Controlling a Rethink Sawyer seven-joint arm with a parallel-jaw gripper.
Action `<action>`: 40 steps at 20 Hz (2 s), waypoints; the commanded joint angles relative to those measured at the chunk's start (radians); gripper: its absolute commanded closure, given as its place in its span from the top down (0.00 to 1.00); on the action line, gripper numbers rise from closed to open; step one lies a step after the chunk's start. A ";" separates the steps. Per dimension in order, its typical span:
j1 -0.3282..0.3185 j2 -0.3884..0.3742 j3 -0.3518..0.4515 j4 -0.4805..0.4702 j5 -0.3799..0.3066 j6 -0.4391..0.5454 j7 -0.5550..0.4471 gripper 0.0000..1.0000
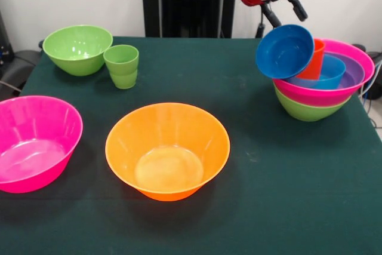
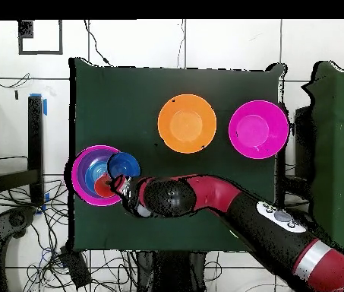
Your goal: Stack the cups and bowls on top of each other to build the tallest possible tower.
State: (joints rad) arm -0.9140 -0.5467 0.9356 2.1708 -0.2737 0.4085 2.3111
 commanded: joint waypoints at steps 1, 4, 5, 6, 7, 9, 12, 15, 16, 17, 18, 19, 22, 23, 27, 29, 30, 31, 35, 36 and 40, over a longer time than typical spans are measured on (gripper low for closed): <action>0.022 0.057 -0.082 -0.055 -0.095 -0.032 -0.063 1.00; 0.019 0.066 -0.070 -0.033 -0.096 -0.042 -0.047 1.00; 0.019 0.066 -0.065 -0.023 -0.094 -0.048 -0.038 1.00; 0.020 0.068 -0.060 -0.012 -0.091 -0.055 -0.029 1.00; 0.022 0.069 -0.058 -0.005 -0.092 -0.063 -0.022 1.00; 0.028 0.083 -0.059 -0.006 -0.095 -0.073 -0.020 1.00; 0.036 0.111 -0.069 -0.026 -0.105 -0.082 -0.030 1.00; 0.042 0.127 -0.077 -0.039 -0.109 -0.090 -0.034 1.00; 0.045 0.132 -0.078 -0.041 -0.109 -0.094 -0.033 1.00; 0.046 0.134 -0.079 -0.043 -0.110 -0.097 -0.033 1.00; 0.049 0.141 -0.082 -0.048 -0.113 -0.104 -0.034 1.00; 0.051 0.146 -0.084 -0.052 -0.115 -0.107 -0.035 1.00; 0.055 0.172 -0.093 -0.076 -0.129 -0.115 -0.046 1.00; 0.055 0.174 -0.091 -0.080 -0.131 -0.113 -0.047 1.00; 0.052 0.162 -0.083 -0.080 -0.133 -0.097 -0.035 1.00; 0.047 0.139 -0.075 -0.061 -0.128 -0.089 -0.021 1.00; 0.045 0.130 -0.071 -0.054 -0.124 -0.085 -0.017 1.00; 0.042 0.120 -0.067 -0.046 -0.120 -0.080 -0.014 1.00; 0.017 0.037 -0.029 0.014 -0.083 -0.042 0.010 1.00; 0.009 0.018 -0.018 0.028 -0.074 -0.034 0.014 1.00; -0.024 -0.066 0.037 0.082 -0.024 0.017 0.029 1.00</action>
State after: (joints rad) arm -0.9377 -0.5263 0.9466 2.1893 -0.3272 0.3673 2.3111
